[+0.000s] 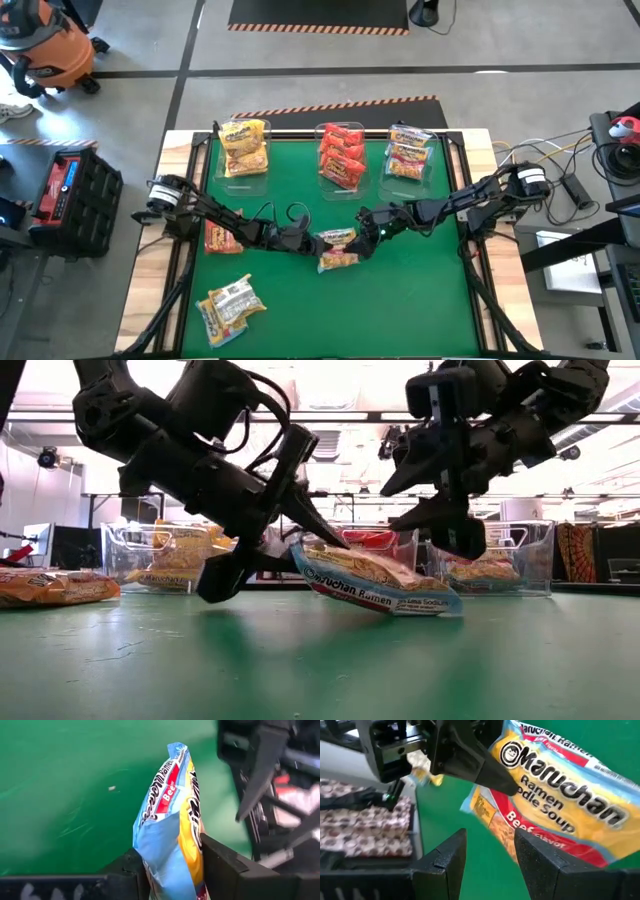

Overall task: Sort Maruchan noodles
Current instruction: Put the blue noodle pack into the right transparent bin

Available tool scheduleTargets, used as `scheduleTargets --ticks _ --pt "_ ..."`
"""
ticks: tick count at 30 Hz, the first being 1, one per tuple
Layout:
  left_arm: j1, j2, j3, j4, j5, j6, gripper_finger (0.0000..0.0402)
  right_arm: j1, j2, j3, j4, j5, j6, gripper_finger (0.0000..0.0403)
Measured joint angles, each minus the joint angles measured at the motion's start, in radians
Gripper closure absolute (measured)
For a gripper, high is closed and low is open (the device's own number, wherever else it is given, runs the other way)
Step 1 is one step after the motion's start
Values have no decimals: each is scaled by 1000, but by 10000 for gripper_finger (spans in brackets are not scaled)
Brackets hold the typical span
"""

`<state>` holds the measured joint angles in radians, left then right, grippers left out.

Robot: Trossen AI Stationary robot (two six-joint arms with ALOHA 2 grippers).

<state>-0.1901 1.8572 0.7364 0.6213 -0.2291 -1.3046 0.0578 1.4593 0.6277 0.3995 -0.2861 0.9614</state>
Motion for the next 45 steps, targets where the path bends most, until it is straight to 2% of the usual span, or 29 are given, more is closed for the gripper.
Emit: scheduleTargets --ticks 6,11,14,17,22,26,30,38,45 --pt "16 -1 1 14 115 126 286 -77 -106 1 -106 -83 -46 248" --pt "36 -1 1 48 205 259 291 -126 -226 1 -275 -88 -175 248" --pt "57 -1 12 49 263 311 290 -145 -280 1 -352 -98 -198 243" --pt "74 -1 38 50 308 349 290 -164 -318 1 -403 -157 -200 224" --pt "96 2 95 43 377 421 290 -163 -346 1 -408 -171 -211 172" --pt "113 2 139 -21 396 465 290 -163 -346 1 -411 -170 -257 134" --pt "124 4 161 -42 405 496 290 -163 -346 1 -411 -170 -298 117" --pt "157 4 203 -47 424 572 290 -163 -346 1 -411 -194 -395 113" --pt "184 4 239 -47 424 606 290 -163 -346 1 -410 -194 -400 112"
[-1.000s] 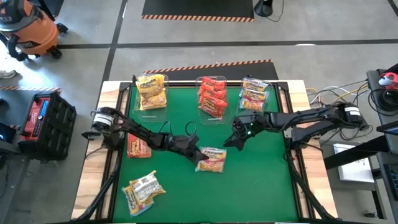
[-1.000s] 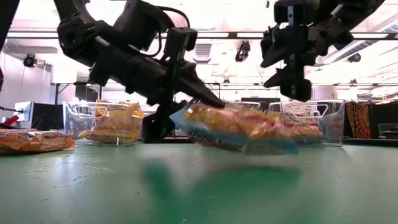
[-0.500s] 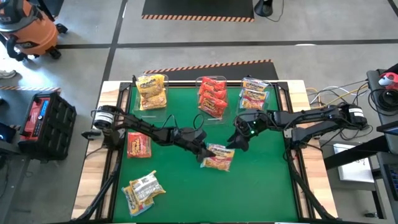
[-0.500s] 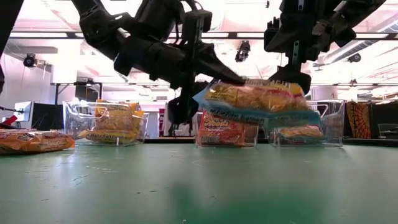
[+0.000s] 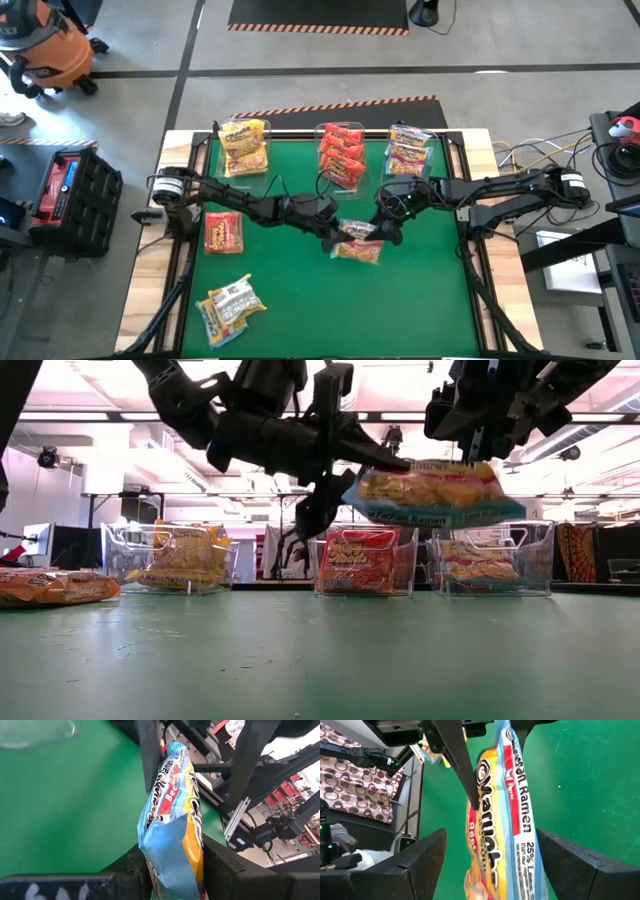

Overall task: Sort Maruchan noodles
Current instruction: Put the blue noodle pack into the right transparent bin

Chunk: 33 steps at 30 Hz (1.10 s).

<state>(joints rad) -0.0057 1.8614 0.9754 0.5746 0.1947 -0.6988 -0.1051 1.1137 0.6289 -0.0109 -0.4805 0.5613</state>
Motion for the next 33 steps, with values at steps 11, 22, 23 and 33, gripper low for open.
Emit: scheduleTargets --ticks 11,22,23,33 --pt "12 0 49 -10 0 32 290 0 0 0 -1 0 -24 122" --pt "12 0 54 -15 -25 21 290 2 0 0 -21 -17 -12 207" --pt "12 0 55 -14 -25 21 290 2 0 0 -21 -17 -12 214" --pt "12 0 57 -11 -31 -35 258 2 0 -1 -23 -18 -14 261"
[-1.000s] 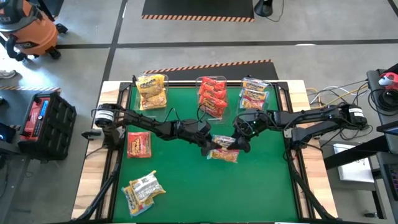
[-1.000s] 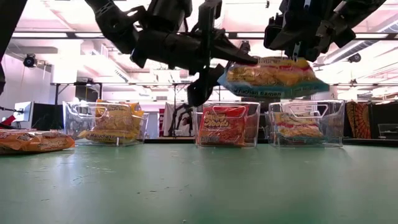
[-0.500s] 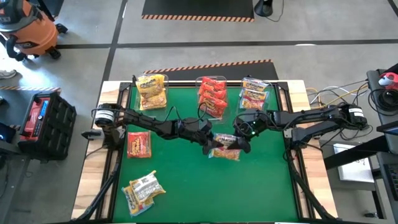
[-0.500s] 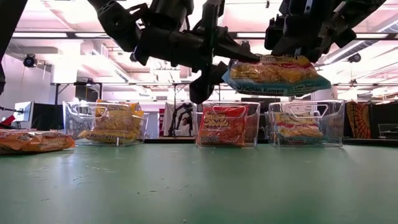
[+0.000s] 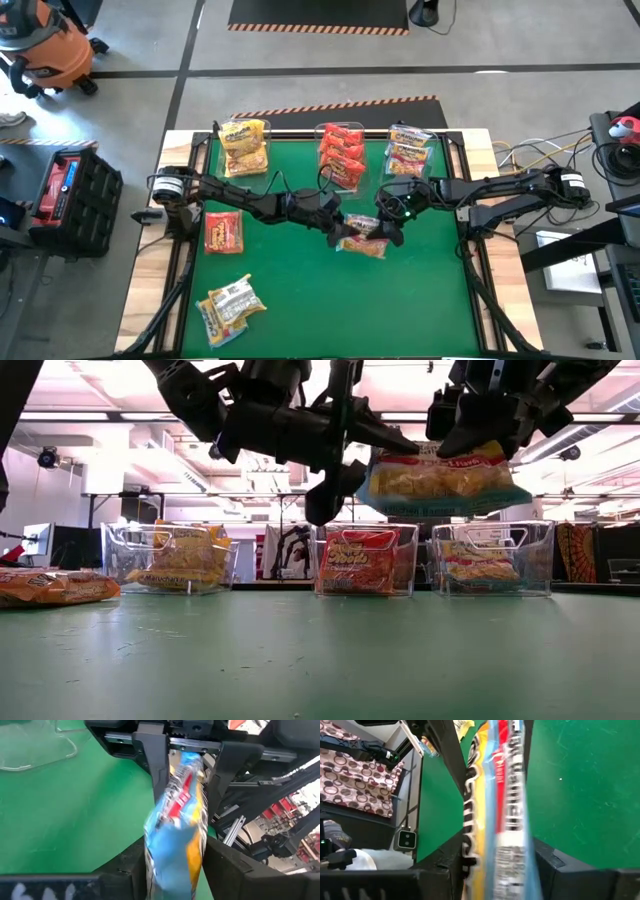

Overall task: Sort Maruchan noodles
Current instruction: Put the blue noodle pack into the right transparent bin

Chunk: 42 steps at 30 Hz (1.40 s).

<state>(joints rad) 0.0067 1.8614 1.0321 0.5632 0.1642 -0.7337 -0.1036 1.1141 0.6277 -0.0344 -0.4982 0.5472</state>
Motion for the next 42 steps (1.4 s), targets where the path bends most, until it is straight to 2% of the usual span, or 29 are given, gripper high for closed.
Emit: scheduleTargets --ticks 10,19,29,34,42 --pt "0 0 0 25 -48 -20 203 0 0 0 -21 -11 -10 289" --pt "1 -5 0 41 -43 -20 190 -19 -10 0 -83 -33 -39 291" --pt "2 -11 0 49 -58 -50 190 -129 -116 0 -239 -45 -140 292" --pt "0 -12 0 107 -45 -68 190 -205 -178 0 -343 -15 -202 292" --pt "2 -13 2 143 -49 -75 190 -346 -233 0 -365 -17 -305 293"
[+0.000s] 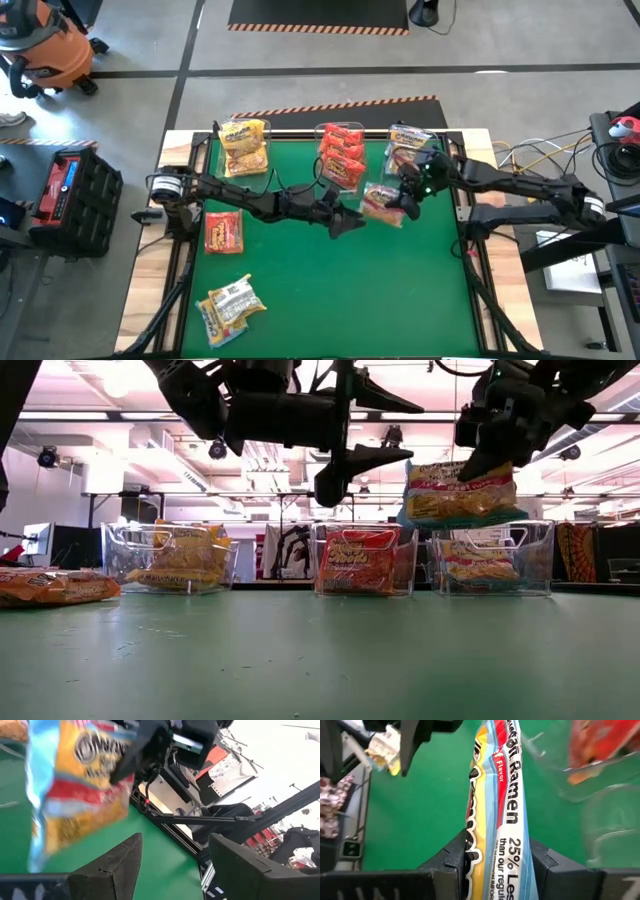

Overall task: Sort Maruchan noodles
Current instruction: Put the blue noodle pack into the right transparent bin

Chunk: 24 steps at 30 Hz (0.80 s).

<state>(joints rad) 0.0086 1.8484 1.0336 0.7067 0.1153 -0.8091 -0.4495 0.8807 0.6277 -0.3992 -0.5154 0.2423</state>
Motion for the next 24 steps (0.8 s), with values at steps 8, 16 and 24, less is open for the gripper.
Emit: scheduleTargets --ticks 8,16,24 --pt "-1 0 0 -1 -27 -13 190 -144 -8 0 4 120 -220 293" --pt "-1 0 0 -3 -52 -20 190 -258 -10 69 5 106 -329 293" --pt "0 0 -1 -6 -99 -16 189 -275 2 196 -89 131 -417 293"
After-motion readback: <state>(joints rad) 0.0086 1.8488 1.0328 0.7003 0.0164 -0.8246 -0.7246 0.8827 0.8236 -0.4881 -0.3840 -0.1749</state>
